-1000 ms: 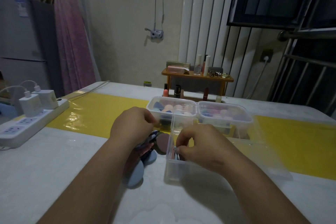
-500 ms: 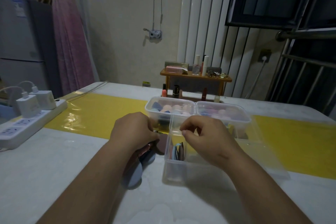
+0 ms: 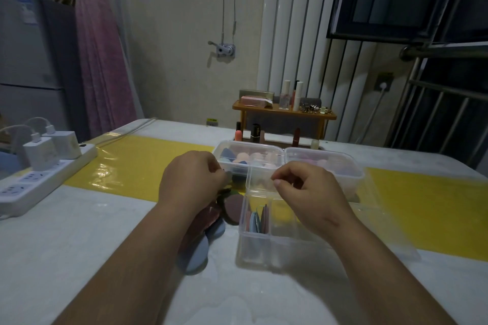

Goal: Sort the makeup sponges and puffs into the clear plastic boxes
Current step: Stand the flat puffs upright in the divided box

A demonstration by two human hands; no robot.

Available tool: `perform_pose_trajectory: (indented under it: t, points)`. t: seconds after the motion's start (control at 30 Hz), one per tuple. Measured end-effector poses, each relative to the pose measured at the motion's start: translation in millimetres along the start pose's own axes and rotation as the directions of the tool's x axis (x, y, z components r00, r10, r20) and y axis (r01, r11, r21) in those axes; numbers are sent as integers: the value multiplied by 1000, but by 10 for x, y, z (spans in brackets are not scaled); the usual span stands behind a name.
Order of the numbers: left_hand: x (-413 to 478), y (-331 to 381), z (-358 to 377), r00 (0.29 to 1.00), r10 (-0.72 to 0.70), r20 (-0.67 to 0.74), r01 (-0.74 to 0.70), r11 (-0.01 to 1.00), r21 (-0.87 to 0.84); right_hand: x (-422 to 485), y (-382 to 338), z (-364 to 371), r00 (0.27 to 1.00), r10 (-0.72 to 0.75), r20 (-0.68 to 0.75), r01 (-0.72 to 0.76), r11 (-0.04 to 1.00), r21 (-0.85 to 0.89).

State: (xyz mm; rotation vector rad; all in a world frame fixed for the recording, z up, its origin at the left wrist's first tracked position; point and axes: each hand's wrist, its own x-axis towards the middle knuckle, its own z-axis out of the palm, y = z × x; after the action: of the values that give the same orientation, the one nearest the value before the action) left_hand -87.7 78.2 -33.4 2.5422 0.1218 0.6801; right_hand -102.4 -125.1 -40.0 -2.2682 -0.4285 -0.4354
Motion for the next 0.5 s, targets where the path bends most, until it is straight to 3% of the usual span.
perform_pose_trajectory:
  t: [0.17,0.3,0.5]
  points:
    - [21,-14,4,998,-63,-23,55,970,-235,1,7,15,1000,9,-10,-9,1000,17]
    - [39,-34,28,994,-106,-22,84,882,-463,-1,-3,13,1000,10,-8,-9,1000,20]
    - [32,-19,43,995,-102,2,87,830,-551,-7,-1,19,1000,11,6,-11,1000,18]
